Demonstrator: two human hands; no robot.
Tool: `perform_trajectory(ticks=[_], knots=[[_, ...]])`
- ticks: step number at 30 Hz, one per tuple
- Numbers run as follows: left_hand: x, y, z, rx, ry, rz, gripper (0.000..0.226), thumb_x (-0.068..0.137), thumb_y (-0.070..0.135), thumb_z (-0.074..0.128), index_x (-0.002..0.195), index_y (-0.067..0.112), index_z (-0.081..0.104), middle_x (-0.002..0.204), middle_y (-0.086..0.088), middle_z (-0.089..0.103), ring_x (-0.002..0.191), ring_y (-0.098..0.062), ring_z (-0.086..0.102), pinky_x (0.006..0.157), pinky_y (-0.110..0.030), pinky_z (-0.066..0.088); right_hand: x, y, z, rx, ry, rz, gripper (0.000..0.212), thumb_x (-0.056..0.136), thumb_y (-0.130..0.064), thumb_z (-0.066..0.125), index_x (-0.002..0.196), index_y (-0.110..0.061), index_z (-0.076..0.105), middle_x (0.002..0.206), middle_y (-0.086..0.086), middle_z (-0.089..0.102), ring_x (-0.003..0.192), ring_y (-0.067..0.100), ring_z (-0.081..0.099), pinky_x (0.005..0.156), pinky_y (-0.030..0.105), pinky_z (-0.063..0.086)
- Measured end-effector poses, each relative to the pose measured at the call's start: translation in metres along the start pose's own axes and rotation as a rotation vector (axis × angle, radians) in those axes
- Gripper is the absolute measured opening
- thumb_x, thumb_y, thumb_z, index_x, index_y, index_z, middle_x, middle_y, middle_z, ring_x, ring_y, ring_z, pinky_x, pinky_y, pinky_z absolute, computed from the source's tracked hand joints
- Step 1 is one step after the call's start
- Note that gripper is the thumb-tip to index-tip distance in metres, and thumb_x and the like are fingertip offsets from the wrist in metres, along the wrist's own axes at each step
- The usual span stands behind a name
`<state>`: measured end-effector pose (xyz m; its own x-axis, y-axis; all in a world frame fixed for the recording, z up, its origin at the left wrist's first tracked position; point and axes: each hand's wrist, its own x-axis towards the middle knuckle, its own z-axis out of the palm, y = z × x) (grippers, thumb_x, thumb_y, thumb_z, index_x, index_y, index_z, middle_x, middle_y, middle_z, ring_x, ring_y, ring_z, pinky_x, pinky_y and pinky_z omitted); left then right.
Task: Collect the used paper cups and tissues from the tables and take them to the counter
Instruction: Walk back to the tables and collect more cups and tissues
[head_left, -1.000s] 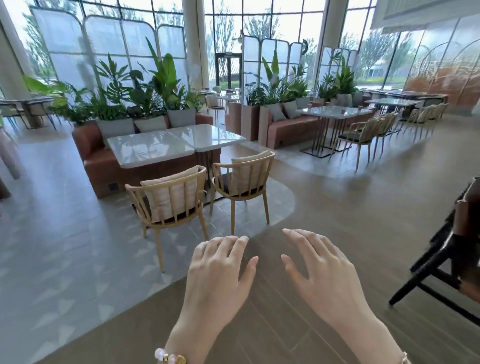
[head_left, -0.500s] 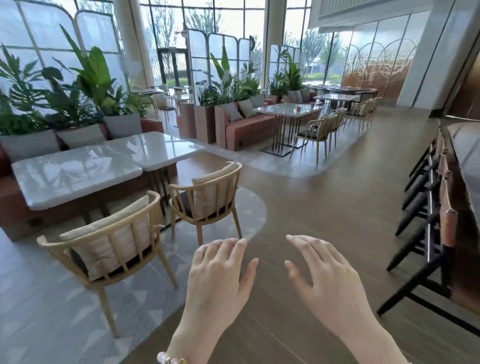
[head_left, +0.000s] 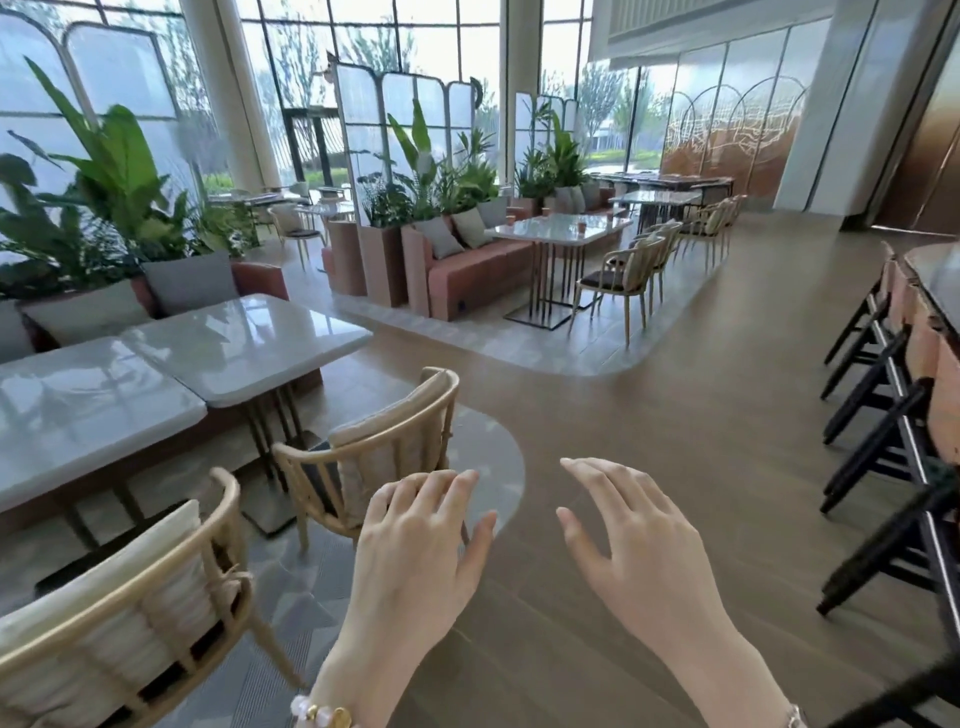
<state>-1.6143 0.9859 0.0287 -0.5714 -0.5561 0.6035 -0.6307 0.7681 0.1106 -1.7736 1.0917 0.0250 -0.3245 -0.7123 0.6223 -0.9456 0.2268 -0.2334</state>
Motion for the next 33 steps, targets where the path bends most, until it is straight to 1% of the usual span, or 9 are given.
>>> perform_trajectory(ticks=[4,7,15,18,21,25,28,31,33], knots=[[0.059,-0.01,0.05,-0.018,-0.02,0.032,0.034,0.083,0.038,0.059,0.109,0.017,0.067,0.1,0.004,0.069,0.094,-0.019,0.065,0.084,-0.037,0.05,0.05,0.035,0.035,-0.015,-0.014,0.037,0.046,0.086,-0.044,0.04,0.118,-0.02,0.065,0.112,-0.009,0.067,0.103,0.017,0.065,0.078,0.03,0.054],[0.103,-0.018,0.091,-0.055,-0.031,0.058,0.031,0.084,0.036,0.063,0.107,0.016,0.067,0.099,0.003,0.069,0.092,-0.02,0.066,0.082,-0.037,0.05,0.084,0.063,0.062,-0.041,-0.011,0.066,0.046,0.086,-0.043,0.04,0.117,-0.02,0.066,0.111,-0.008,0.068,0.101,0.017,0.065,0.075,0.029,0.054],[0.239,-0.047,0.209,-0.144,-0.03,0.136,0.04,0.088,0.042,0.042,0.107,0.016,0.066,0.099,0.006,0.069,0.093,-0.018,0.064,0.081,-0.037,0.051,0.193,0.145,0.145,-0.123,-0.007,0.142,0.045,0.085,-0.042,0.041,0.115,-0.019,0.066,0.11,-0.008,0.067,0.099,0.018,0.065,0.074,0.029,0.054],[0.305,-0.06,0.249,-0.185,-0.022,0.148,0.037,0.087,0.041,0.048,0.109,0.017,0.065,0.099,0.007,0.068,0.095,-0.018,0.064,0.082,-0.036,0.05,0.25,0.171,0.173,-0.142,0.006,0.175,0.04,0.085,-0.039,0.049,0.115,-0.019,0.066,0.11,-0.009,0.067,0.1,0.017,0.065,0.074,0.029,0.054],[0.366,-0.069,0.283,-0.218,-0.005,0.174,0.038,0.088,0.042,0.043,0.109,0.018,0.064,0.1,0.008,0.067,0.095,-0.017,0.063,0.084,-0.035,0.048,0.304,0.195,0.198,-0.168,0.014,0.178,0.04,0.086,-0.04,0.047,0.115,-0.02,0.065,0.11,-0.009,0.067,0.1,0.016,0.065,0.074,0.029,0.054],[0.429,-0.079,0.327,-0.238,-0.042,0.204,0.04,0.089,0.043,0.042,0.111,0.017,0.064,0.102,0.007,0.067,0.096,-0.016,0.062,0.085,-0.035,0.048,0.361,0.226,0.234,-0.178,0.017,0.208,0.036,0.083,-0.031,0.063,0.117,-0.019,0.065,0.112,-0.007,0.067,0.102,0.018,0.065,0.075,0.03,0.053],[0.469,-0.088,0.359,-0.24,-0.078,0.203,0.039,0.089,0.042,0.045,0.112,0.017,0.064,0.104,0.007,0.067,0.098,-0.017,0.062,0.086,-0.036,0.048,0.397,0.25,0.26,-0.181,0.004,0.216,0.038,0.082,-0.033,0.059,0.117,-0.019,0.065,0.112,-0.008,0.067,0.103,0.018,0.065,0.076,0.029,0.053],[0.508,-0.097,0.394,-0.235,-0.089,0.192,0.038,0.087,0.041,0.05,0.112,0.016,0.064,0.104,0.005,0.067,0.097,-0.018,0.063,0.086,-0.037,0.049,0.435,0.279,0.29,-0.177,-0.01,0.224,0.036,0.084,-0.03,0.065,0.119,-0.019,0.064,0.113,-0.008,0.067,0.105,0.018,0.064,0.076,0.027,0.051],[0.536,-0.104,0.421,-0.224,-0.075,0.185,0.038,0.087,0.041,0.048,0.11,0.016,0.065,0.103,0.006,0.068,0.096,-0.018,0.063,0.085,-0.036,0.049,0.463,0.3,0.313,-0.168,-0.014,0.217,0.037,0.084,-0.03,0.066,0.119,-0.019,0.064,0.114,-0.008,0.066,0.105,0.018,0.063,0.077,0.028,0.051]])
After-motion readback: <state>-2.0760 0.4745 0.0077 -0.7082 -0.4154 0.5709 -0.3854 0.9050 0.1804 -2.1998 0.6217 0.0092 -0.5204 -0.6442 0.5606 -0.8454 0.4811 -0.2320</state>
